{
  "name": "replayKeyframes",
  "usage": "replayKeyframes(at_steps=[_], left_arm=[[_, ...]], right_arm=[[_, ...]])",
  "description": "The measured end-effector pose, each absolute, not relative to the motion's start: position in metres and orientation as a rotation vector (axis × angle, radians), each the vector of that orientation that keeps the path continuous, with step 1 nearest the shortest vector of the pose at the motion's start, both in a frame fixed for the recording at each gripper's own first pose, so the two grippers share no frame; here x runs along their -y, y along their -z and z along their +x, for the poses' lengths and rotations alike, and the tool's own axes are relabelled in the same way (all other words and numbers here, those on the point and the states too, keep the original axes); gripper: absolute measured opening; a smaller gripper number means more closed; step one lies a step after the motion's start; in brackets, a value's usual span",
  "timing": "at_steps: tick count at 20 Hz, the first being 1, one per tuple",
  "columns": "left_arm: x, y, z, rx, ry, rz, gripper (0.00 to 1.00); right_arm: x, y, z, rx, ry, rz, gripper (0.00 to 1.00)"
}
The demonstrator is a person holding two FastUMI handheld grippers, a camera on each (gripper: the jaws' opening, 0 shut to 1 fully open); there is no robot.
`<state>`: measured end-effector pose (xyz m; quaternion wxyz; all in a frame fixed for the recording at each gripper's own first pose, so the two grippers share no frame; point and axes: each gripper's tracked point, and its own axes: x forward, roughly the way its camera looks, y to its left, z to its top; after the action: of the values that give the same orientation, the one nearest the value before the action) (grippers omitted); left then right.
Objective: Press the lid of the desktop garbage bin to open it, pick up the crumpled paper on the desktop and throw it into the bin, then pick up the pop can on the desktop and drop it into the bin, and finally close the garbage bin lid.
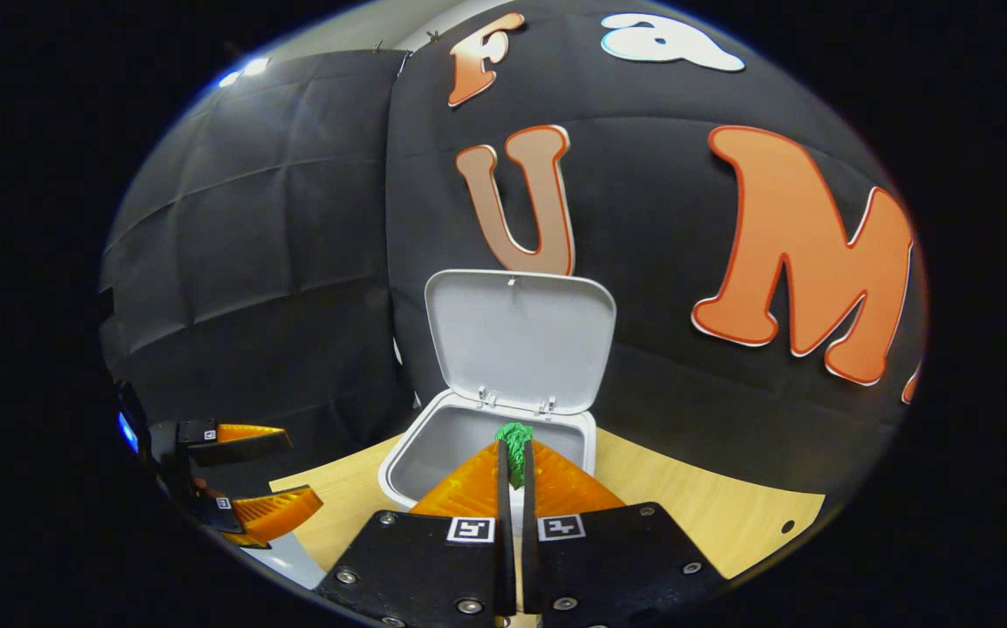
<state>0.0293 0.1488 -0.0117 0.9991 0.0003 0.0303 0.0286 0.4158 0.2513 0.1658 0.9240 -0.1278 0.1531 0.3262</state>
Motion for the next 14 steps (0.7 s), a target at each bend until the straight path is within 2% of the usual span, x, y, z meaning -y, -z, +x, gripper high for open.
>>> replayKeyframes(at_steps=[6, 8, 13, 14], left_arm=[[-0.173, 0.026, 0.024, -0.093, -0.081, -0.026, 0.95], [-0.178, 0.026, 0.023, -0.094, -0.086, -0.037, 0.95], [-0.18, 0.028, 0.024, -0.094, -0.087, -0.036, 0.95], [-0.179, 0.028, 0.024, -0.096, -0.083, -0.034, 0.95]], right_arm=[[-0.28, -0.128, 0.443, -0.368, -0.637, -0.307, 0.05], [-0.286, -0.127, 0.445, -0.351, -0.652, -0.306, 0.1], [-0.296, -0.115, 0.44, -0.387, -0.703, -0.295, 0.96], [-0.296, -0.112, 0.437, -0.398, -0.705, -0.293, 0.96]])
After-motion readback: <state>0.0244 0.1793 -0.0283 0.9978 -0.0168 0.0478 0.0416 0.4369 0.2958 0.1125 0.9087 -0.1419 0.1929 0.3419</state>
